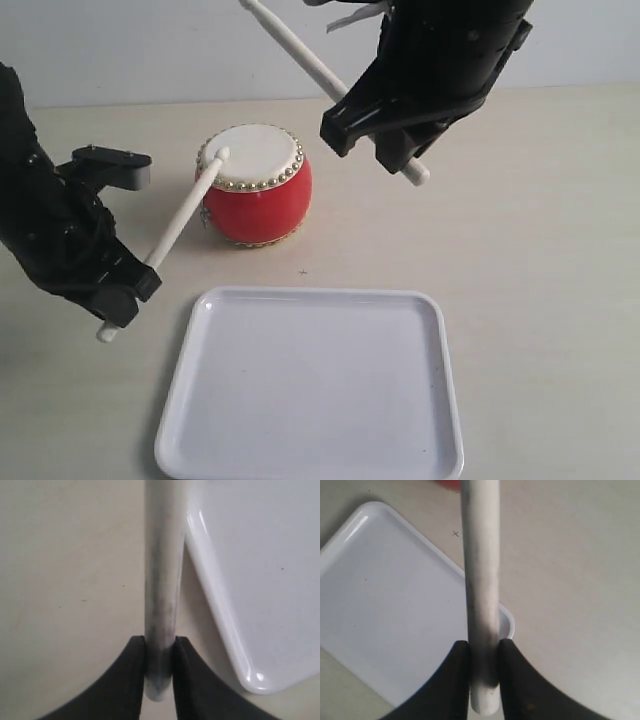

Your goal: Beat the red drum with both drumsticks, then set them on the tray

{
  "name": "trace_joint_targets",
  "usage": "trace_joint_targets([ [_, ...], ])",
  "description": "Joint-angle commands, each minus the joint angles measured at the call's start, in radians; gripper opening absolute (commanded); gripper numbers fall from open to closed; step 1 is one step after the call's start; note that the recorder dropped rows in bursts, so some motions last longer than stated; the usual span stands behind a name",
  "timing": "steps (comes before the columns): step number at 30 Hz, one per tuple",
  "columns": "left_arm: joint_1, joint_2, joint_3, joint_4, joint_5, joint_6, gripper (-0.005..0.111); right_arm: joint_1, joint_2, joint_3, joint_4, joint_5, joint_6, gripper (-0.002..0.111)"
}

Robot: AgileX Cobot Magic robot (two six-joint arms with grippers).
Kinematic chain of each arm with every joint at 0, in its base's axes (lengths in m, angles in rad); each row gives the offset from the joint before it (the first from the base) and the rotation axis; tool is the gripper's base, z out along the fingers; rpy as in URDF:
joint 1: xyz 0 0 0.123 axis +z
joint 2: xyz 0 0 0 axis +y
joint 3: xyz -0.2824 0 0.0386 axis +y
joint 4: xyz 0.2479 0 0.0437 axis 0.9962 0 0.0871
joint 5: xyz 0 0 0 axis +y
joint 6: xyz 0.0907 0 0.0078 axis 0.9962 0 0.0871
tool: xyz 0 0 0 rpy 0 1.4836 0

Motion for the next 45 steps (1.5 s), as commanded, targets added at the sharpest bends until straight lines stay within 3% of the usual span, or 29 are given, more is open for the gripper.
trace_joint_targets([
  [1, 0.021, -0.163, -0.004, 0.025, 0.012, -0.035, 0.000, 0.000, 0.065, -0.005, 0.001, 0.006, -0.016, 0.000],
  [6, 0.117, -0.356, 0.031, 0.031, -0.027, -0.067, 0.000, 0.000, 0.193, -0.005, 0.046, 0.006, -0.031, 0.000],
  [11, 0.116, -0.467, 0.044, 0.029, -0.030, -0.065, 0.000, 0.000, 0.312, -0.005, 0.079, 0.006, -0.079, 0.000],
  [15, 0.116, -0.472, 0.044, 0.009, -0.030, -0.051, 0.000, -0.007, 0.275, -0.039, 0.055, 0.006, -0.078, 0.000],
  [25, -0.006, -0.157, 0.044, -0.065, -0.028, 0.044, 0.000, -0.007, -0.026, -0.154, -0.050, 0.006, -0.029, 0.000],
  [31, -0.022, 0.083, -0.028, -0.065, 0.070, 0.049, 0.000, -0.007, -0.059, -0.154, -0.026, 0.006, -0.024, 0.000],
  [34, -0.022, 0.117, -0.070, -0.073, 0.113, 0.037, 0.000, -0.007, -0.057, -0.154, -0.025, 0.006, -0.024, 0.000],
  [40, -0.004, -0.072, -0.062, -0.064, 0.126, 0.020, 0.000, -0.007, 0.015, -0.122, -0.035, 0.006, -0.024, 0.000],
  [45, 0.060, -0.339, 0.031, -0.057, 0.058, -0.003, 0.000, -0.007, 0.165, -0.003, -0.007, 0.001, -0.021, 0.000],
])
